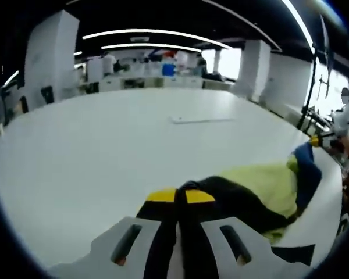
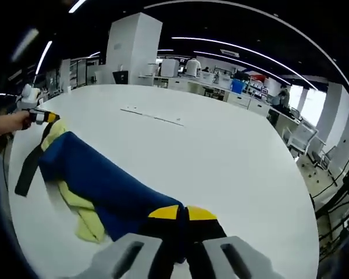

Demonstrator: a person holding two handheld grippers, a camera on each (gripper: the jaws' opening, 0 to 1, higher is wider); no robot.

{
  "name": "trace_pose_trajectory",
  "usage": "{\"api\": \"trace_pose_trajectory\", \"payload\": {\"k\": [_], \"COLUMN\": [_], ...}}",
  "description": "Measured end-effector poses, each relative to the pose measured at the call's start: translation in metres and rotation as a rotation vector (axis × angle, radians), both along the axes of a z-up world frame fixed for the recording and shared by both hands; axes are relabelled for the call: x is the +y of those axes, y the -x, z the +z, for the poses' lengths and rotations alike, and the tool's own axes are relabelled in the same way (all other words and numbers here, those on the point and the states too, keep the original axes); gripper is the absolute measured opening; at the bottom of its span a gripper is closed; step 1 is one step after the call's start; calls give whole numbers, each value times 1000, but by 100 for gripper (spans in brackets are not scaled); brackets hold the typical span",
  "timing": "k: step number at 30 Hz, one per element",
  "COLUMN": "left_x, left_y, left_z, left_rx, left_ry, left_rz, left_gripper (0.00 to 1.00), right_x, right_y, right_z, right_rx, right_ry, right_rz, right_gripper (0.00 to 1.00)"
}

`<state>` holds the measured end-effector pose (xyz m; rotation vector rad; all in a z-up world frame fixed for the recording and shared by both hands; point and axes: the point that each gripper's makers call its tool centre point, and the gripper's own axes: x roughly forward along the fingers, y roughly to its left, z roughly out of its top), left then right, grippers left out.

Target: Fold the garment on the visible template until the final outline fits inside the template.

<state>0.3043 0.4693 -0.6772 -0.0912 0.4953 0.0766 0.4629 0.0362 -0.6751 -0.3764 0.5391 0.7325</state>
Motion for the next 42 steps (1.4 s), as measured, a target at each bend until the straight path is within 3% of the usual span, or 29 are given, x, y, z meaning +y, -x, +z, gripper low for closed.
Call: {"api": "trace_pose_trajectory", "payload": {"k": [5,13,18,24,30,42], "left_x": [-2,-24,-40,-51,-53,-48], "left_y": [6,21,25,26,26,27], "left_z": [14,26,27,12,-4,-18], "left_rx": [-28,-35,-34,35,83,124], "left_ry": [-64,-97,-104,-164,-184,-211], "left_rz": [-33,-115,-139,-167,-159,-141], "left_gripper": [17,30,34,32,30,23], "right_x": [12,43,62,86,112,140], "right_y": [6,31,49,71,98,108], "right_z": [12,32,40,45,33,22], "right_rx": [-22,-36,-39,-35,-30,-22], "right_ry": [-50,-106,-120,-145,-101,-114], "right_rz": [24,138,219,314,453,520], "right_gripper": [26,42,44,45,44,38]}}
